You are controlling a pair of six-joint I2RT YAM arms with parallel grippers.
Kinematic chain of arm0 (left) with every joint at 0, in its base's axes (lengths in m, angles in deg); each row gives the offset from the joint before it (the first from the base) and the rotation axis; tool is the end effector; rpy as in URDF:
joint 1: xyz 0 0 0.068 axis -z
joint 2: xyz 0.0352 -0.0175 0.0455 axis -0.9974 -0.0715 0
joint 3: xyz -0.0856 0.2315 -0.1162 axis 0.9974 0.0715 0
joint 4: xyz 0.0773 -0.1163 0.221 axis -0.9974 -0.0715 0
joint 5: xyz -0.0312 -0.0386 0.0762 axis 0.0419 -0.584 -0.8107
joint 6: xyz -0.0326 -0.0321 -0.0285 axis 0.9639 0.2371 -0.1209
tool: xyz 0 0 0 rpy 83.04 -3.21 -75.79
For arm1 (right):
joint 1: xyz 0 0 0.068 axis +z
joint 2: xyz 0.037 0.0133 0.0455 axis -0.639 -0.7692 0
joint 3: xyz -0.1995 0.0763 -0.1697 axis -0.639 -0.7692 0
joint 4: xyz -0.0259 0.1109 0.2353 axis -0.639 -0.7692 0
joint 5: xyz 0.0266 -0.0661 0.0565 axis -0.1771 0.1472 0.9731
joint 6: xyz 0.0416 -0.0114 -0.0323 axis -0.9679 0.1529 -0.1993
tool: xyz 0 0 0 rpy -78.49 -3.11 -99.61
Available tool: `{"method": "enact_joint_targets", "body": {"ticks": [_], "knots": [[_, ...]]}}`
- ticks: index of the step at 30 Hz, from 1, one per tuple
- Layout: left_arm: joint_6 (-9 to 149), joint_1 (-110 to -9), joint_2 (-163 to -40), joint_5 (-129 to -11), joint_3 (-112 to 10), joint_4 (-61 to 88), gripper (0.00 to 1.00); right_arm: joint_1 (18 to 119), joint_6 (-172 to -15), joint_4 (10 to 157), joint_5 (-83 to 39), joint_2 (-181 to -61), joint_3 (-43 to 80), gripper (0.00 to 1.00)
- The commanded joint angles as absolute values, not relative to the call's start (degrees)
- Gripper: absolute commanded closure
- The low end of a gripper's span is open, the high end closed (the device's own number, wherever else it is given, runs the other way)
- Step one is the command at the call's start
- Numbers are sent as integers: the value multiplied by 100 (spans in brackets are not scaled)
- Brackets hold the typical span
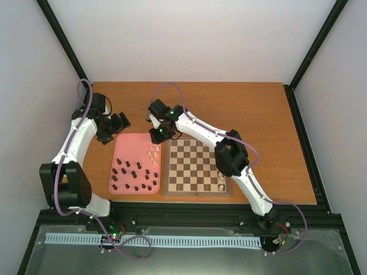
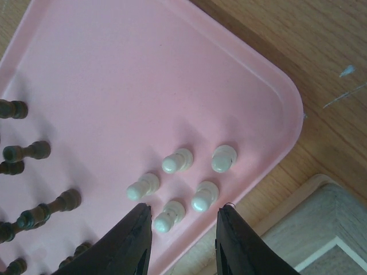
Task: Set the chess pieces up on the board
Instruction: Pick up the chess piece from the storage box.
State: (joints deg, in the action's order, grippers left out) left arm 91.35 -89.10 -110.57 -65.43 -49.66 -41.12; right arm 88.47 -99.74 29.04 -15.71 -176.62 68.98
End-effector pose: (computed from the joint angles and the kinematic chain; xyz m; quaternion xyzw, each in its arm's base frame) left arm 0.2906 0.0084 0.2780 -0.2835 0.9306 -0.1573 0.1699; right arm 0.3290 0.3885 0.2115 -0.3203 0.9151 0.2140 0.1190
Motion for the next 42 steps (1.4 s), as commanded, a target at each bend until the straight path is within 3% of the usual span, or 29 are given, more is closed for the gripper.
{"method": "enact_joint_targets", "body": {"ticks": [1,27,42], "knots": [[8995,-8897,-10909,-6437,-4996,-4084,0,8901,-10046,3076,-1640,-17901,7070,67],[8875,-8897,-11004,-6392,-5013,-4124,0,8893,-10004,3161,-1991,-18727,7694,69],[8884,-8898,-11080,-6411,-5046,-4110,0,8861,-9866,3283,-2147,-18651,7764,91]]}}
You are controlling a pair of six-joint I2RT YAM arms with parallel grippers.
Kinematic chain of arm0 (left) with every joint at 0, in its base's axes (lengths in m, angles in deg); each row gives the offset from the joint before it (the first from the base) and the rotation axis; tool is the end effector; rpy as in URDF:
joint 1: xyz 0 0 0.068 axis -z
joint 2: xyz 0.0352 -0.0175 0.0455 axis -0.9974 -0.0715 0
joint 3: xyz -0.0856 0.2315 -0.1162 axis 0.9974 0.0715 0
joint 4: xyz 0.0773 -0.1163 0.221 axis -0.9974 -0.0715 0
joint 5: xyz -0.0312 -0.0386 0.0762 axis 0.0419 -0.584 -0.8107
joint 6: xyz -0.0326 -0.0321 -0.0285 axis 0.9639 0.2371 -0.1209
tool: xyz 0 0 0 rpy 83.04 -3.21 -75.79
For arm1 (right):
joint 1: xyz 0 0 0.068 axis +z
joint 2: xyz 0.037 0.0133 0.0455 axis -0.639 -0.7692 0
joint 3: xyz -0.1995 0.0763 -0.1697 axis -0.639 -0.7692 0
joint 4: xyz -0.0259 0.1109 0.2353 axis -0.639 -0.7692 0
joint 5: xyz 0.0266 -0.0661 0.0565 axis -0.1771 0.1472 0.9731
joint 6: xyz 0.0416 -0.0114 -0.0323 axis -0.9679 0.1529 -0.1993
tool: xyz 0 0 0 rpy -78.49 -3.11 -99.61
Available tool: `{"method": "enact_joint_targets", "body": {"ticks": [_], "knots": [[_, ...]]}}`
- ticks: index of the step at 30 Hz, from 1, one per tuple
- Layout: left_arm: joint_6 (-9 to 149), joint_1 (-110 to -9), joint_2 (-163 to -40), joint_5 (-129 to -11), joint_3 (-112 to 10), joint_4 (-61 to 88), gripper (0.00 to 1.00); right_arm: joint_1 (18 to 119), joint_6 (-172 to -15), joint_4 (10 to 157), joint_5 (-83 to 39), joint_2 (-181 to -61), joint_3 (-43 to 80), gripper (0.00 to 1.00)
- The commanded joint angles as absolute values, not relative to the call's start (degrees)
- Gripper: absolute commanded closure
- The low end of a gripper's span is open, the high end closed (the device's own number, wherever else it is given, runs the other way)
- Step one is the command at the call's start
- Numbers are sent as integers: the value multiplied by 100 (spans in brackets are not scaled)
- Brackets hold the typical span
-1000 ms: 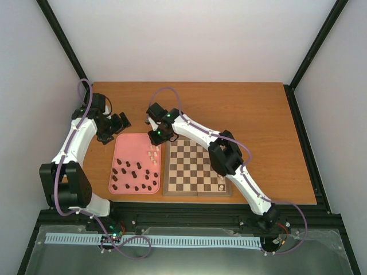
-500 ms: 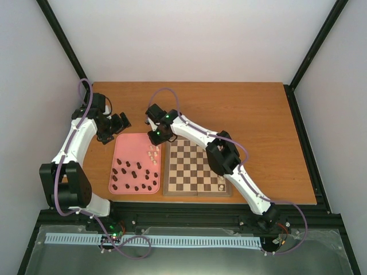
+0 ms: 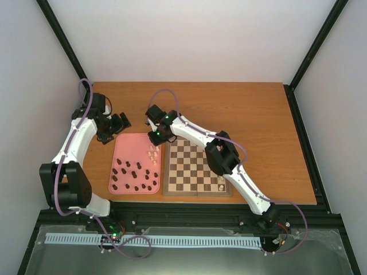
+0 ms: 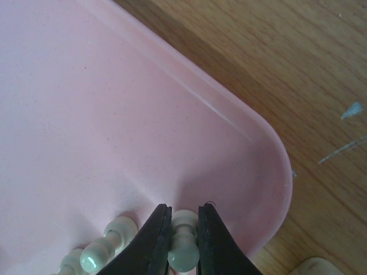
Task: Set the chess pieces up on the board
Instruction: Pick up the chess piece from the storage box.
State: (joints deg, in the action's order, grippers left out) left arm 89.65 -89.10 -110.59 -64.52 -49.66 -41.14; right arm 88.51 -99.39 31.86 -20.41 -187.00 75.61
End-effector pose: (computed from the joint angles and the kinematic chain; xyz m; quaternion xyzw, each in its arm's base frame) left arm 0.2906 0.0079 0.2780 -0.2679 0.9344 -0.1622 0.1698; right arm 0.3497 0.4084 0.1562 -0.3163 0.9225 0.1761 0.1340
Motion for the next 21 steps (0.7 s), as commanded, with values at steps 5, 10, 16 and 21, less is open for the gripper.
{"method": "enact_joint_targets", "body": {"ticks": [5,10,16,21], "knots": [[8896,-8898,-11085,-6419,-5045,-4106,0,8757,-9811,3332,-2230,-18346,7989,92],[8903,-8897,-11090,-6428,-5055,-4082,0,8630,-9759,3211,-2676,-17697,7926,94],[8910,-8897,-11112,-6438,-5114,-4071,0,8485,-9815,3144,-3402,-16412,6091,96],[8915,-8897,-11118,-6444,-5119,-4062,0,8208,-10097,3337,-3672,-15131,4186,96]]}}
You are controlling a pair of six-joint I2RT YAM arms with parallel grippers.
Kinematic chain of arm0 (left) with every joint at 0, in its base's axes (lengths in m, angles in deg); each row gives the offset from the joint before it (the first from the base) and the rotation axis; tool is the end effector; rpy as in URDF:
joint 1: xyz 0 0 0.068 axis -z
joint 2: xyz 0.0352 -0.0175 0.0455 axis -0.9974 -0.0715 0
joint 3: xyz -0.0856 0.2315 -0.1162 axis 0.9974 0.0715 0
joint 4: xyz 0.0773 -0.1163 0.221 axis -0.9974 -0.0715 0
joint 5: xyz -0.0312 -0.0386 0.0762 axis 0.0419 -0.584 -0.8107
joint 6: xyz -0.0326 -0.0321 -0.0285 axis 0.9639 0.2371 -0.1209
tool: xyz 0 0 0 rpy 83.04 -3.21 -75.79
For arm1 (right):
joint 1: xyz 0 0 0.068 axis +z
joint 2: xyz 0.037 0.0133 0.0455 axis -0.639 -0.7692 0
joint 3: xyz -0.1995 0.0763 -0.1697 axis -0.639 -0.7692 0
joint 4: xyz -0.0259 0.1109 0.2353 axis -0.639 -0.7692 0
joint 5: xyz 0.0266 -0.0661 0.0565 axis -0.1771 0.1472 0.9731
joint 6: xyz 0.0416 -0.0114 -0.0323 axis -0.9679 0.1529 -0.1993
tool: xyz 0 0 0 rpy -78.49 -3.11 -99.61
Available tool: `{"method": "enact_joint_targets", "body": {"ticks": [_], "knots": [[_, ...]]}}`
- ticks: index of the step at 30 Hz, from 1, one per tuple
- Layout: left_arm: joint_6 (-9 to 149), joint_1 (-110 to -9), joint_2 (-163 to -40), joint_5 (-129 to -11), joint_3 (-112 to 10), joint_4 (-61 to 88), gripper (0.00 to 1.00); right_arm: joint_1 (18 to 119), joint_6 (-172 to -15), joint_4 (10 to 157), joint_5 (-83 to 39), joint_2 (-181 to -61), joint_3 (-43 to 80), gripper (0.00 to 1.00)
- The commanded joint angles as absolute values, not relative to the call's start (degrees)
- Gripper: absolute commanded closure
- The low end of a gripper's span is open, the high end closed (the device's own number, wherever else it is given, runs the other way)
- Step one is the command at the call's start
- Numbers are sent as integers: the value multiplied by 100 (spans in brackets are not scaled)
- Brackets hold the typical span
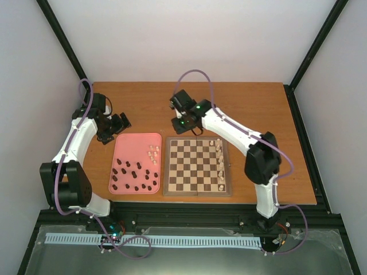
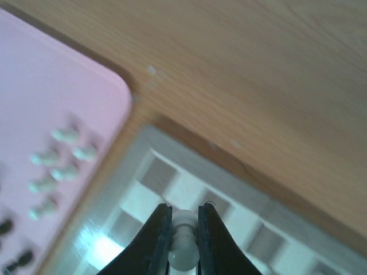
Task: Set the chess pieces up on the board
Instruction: Pick up the chess piece from the storage box, then place the chess piece on the chessboard.
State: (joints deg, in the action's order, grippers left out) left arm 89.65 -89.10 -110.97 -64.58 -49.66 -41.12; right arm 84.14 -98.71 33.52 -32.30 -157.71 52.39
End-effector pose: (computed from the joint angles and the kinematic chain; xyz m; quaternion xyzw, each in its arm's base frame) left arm 0.2917 0.0080 0.2762 -0.2686 0.9349 -0.1610 0.1669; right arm 0.3231 0.3146 0.2792 -0.2612 0.9261 0.1124 0.2479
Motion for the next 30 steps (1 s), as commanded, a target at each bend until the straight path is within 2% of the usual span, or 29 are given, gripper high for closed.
{"method": "enact_joint_targets", "body": {"ticks": [1,13,30], "knots": [[8915,-8897,-11118,-6453,-5111,-4064,0,8163,-10138,3355,-3689,-14946,3896,96],[8884,-8897,-11106,-6552,-5058,-4090,0,7879,-10483,3832,-3644,-13906,1940,96],[8860,-8898,-11161,-6582,-5049,-4104,0,7515,-10574,4421,-3717,-14085,1271,96]]}}
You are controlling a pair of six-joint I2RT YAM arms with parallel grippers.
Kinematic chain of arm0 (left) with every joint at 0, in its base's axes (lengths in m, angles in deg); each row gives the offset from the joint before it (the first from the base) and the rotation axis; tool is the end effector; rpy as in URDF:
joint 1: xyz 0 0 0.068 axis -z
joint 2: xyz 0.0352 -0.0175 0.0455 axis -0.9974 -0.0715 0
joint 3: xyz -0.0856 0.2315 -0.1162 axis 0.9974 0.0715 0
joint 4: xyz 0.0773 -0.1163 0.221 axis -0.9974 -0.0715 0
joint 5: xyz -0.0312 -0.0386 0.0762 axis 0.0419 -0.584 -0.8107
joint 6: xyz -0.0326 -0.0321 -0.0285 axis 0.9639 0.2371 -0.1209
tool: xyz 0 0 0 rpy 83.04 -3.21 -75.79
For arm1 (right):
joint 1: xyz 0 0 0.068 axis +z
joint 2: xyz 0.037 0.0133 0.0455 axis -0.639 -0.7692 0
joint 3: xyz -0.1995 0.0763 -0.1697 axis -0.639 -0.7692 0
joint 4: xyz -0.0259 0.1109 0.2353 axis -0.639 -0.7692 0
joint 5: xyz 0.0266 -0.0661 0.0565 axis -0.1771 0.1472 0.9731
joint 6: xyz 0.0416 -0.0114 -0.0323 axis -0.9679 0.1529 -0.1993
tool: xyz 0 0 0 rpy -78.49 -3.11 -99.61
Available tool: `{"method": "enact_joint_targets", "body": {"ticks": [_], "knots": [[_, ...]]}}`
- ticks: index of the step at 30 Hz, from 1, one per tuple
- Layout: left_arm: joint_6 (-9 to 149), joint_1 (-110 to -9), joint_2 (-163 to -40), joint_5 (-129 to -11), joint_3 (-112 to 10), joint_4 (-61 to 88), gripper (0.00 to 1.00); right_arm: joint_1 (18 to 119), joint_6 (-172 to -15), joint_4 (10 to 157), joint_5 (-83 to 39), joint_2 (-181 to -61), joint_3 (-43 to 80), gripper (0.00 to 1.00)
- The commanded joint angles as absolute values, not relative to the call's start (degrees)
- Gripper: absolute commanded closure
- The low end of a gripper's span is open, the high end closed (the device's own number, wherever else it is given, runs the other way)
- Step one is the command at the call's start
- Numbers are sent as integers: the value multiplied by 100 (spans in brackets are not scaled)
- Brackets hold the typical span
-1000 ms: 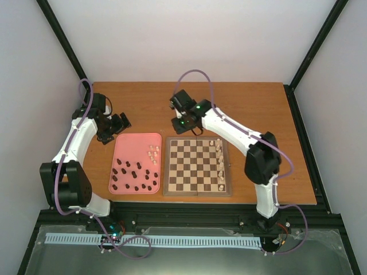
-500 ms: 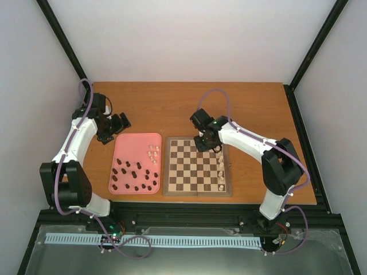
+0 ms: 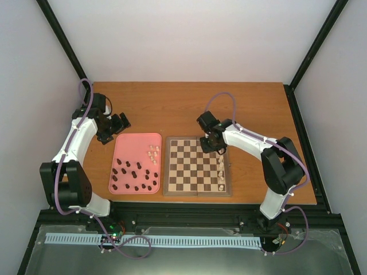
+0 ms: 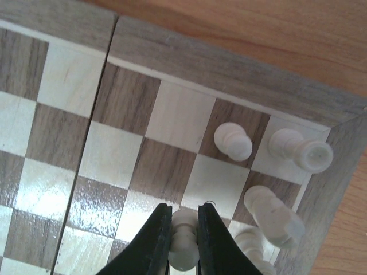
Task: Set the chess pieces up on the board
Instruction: Place the chess piece on the chessboard.
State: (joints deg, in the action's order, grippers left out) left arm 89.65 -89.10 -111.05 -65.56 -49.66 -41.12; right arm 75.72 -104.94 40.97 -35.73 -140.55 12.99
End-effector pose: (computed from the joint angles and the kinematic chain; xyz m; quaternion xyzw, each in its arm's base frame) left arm 0.2920 0.0086 0.2757 -0.2706 0.9354 -0.1528 0.1685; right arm 0.2785 0.1980 0.1968 -0.1430 0.9778 0.0231 0.1515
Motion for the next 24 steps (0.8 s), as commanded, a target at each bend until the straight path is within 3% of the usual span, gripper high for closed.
{"method": "enact_joint_targets", "body": {"ticks": [1,24], "knots": [[8858,-8897,-11170,-6592,-5053,-4098,0,7495,-10578,4446,-3719,-14115,1279,96],[8857,-8897,-11219,-6601,-5014,-4084,0,7329,-10603,4613,-3746,-14204,1011,94]]}}
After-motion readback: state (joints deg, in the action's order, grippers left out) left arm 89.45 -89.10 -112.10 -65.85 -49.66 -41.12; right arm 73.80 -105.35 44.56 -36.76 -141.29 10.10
